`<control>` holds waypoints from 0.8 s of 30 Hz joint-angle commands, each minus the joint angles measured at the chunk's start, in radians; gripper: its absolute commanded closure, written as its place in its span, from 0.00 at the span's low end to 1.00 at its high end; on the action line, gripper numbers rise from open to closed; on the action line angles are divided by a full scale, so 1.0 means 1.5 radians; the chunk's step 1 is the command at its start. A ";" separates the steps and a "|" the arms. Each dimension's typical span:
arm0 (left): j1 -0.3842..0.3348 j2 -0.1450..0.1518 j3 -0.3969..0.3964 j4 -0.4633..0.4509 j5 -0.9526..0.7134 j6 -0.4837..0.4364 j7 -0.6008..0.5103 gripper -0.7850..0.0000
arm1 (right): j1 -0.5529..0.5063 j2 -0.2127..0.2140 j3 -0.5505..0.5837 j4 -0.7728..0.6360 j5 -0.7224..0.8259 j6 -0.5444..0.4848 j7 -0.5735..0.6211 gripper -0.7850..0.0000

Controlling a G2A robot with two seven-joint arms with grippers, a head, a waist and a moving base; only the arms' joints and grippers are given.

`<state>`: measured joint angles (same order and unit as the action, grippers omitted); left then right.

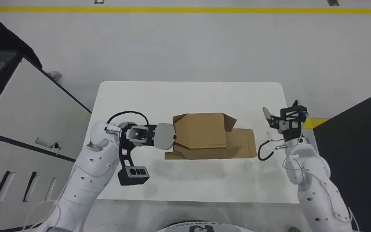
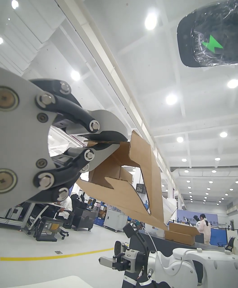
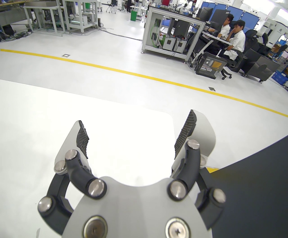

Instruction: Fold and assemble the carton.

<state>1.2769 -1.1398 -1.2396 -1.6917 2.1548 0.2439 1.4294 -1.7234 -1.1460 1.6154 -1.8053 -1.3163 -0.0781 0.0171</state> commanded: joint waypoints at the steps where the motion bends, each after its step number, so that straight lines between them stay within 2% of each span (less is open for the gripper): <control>1: 0.000 0.000 0.000 0.000 0.000 0.000 0.000 1.00 | 0.004 0.003 0.023 0.000 0.066 -0.064 0.027 0.00; 6: 0.000 0.000 0.000 0.000 0.000 0.000 0.000 1.00 | 0.030 0.016 0.086 0.009 0.229 -0.243 0.191 0.00; 9: 0.000 0.000 0.000 0.000 0.000 0.000 0.000 1.00 | 0.054 0.023 0.117 0.027 0.337 -0.305 0.271 0.00; 17: 0.000 0.000 0.000 0.000 0.000 0.000 0.000 1.00 | 0.054 0.023 0.117 0.027 0.337 -0.305 0.271 0.00; 20: -0.006 0.001 0.004 -0.009 0.029 -0.008 -0.021 1.00 | 0.063 0.023 0.112 0.040 0.450 -0.322 0.305 0.00; 24: -0.017 0.004 0.005 0.012 0.087 0.003 -0.026 1.00 | 0.104 0.033 0.114 0.075 0.673 -0.346 0.466 0.00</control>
<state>1.2532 -1.1350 -1.2337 -1.6862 2.2632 0.2428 1.3884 -1.5841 -1.1005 1.7864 -1.7062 -0.4371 -0.5947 0.6281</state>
